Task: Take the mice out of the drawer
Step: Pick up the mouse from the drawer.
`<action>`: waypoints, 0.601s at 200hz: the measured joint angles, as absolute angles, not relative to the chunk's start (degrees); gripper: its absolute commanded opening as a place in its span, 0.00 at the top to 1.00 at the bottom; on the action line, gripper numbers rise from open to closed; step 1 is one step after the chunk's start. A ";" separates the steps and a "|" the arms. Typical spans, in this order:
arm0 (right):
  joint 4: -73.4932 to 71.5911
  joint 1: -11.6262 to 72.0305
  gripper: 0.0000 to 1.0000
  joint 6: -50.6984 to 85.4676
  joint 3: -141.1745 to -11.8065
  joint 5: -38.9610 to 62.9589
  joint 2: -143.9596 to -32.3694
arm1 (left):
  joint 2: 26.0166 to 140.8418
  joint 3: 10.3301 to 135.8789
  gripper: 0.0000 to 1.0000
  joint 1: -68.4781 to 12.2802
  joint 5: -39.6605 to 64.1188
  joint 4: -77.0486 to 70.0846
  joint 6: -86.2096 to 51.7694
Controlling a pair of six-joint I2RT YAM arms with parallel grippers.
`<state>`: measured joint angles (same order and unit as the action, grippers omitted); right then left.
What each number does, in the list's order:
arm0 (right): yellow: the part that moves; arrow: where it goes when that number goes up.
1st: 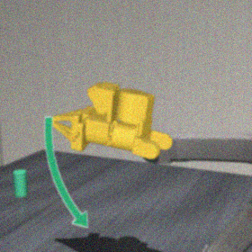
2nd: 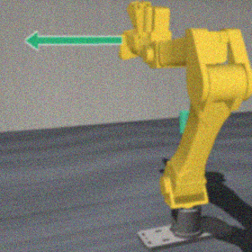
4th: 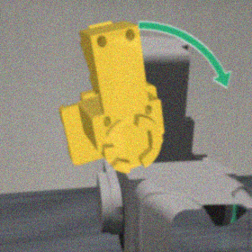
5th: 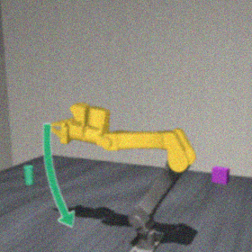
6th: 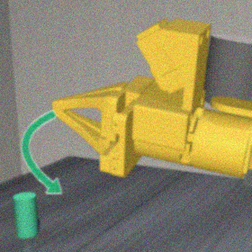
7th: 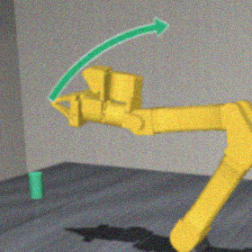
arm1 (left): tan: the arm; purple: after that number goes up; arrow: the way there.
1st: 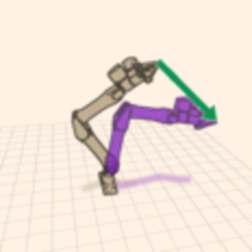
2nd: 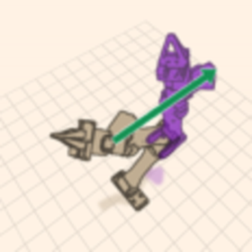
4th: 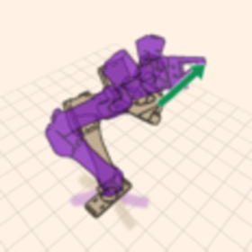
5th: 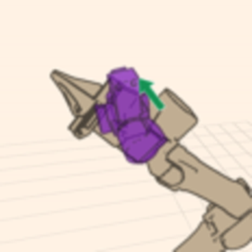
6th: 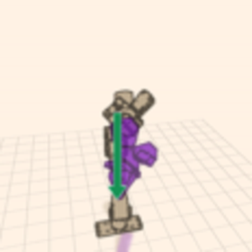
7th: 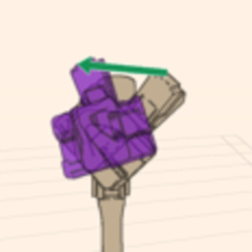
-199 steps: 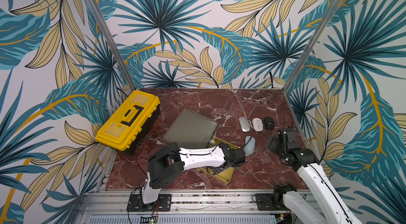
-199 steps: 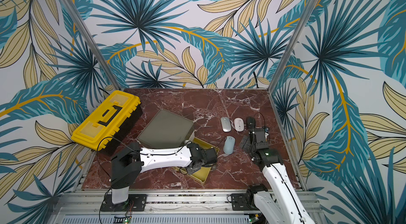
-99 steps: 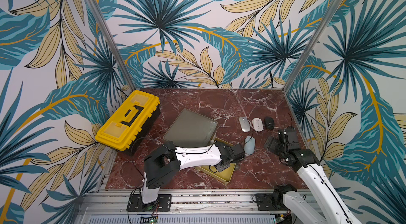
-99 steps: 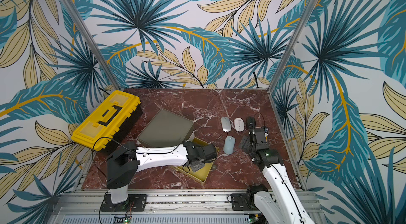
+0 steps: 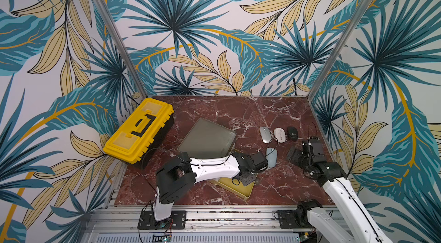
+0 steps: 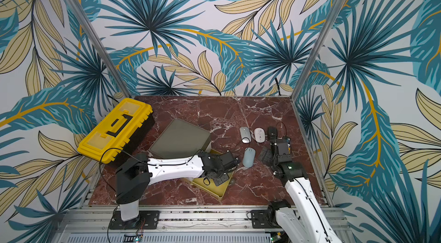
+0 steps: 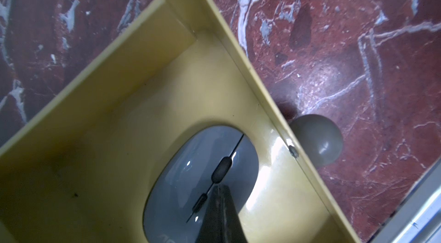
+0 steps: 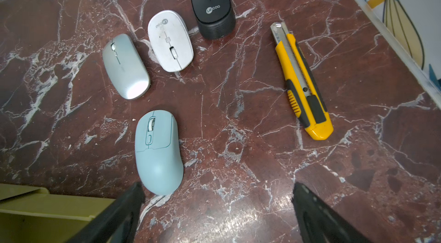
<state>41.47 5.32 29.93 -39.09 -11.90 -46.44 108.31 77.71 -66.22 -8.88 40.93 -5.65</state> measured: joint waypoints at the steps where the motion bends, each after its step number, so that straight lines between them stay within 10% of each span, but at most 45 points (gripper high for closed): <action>1: 41.43 5.34 0.02 29.89 -39.09 -11.81 -46.48 | 108.25 77.71 1.00 -66.19 -8.93 40.93 -5.63; 16: 40.66 5.32 0.03 29.43 -38.94 -10.00 -47.18 | 106.06 78.19 0.99 -65.63 -10.26 42.48 -5.13; 120: 35.94 9.15 0.05 25.61 -37.19 4.32 -46.70 | 69.80 89.69 0.14 -47.33 -18.81 50.76 -0.51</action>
<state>35.94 9.15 25.61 -37.19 4.32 -46.70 69.80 89.69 -47.33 -18.81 50.76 -0.51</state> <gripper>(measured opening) 0.948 0.776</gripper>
